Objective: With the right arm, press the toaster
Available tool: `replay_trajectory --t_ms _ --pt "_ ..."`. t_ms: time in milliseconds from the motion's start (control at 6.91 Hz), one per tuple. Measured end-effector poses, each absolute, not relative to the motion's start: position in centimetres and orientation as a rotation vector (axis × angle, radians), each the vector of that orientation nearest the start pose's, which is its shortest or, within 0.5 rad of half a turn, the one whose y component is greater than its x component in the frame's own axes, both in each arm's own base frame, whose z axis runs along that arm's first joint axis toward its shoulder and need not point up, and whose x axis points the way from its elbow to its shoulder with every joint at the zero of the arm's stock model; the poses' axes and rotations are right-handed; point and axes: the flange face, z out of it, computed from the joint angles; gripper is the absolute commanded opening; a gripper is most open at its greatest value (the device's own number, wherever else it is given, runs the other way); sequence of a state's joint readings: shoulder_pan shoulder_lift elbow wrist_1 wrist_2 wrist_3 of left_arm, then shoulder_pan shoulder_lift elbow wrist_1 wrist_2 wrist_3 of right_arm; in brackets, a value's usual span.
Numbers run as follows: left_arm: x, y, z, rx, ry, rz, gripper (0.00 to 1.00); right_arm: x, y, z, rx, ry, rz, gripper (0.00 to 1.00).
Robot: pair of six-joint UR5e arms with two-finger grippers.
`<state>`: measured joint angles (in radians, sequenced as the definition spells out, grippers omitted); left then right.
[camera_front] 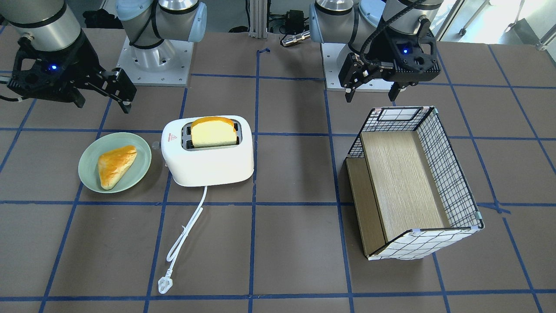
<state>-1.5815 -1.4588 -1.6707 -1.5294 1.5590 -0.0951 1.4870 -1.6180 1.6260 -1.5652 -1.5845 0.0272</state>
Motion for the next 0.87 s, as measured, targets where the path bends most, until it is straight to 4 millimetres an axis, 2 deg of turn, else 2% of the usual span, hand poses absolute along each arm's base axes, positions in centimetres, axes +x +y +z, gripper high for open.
replay_trajectory --t_ms 434,868 --pt "-13.9 -44.8 49.5 -0.133 3.152 -0.081 1.0 12.8 -47.3 48.6 0.081 3.145 0.005 1.0" --pt "-13.9 -44.8 49.5 -0.133 3.151 -0.082 1.0 13.4 -47.1 48.5 0.059 3.153 0.008 1.0"
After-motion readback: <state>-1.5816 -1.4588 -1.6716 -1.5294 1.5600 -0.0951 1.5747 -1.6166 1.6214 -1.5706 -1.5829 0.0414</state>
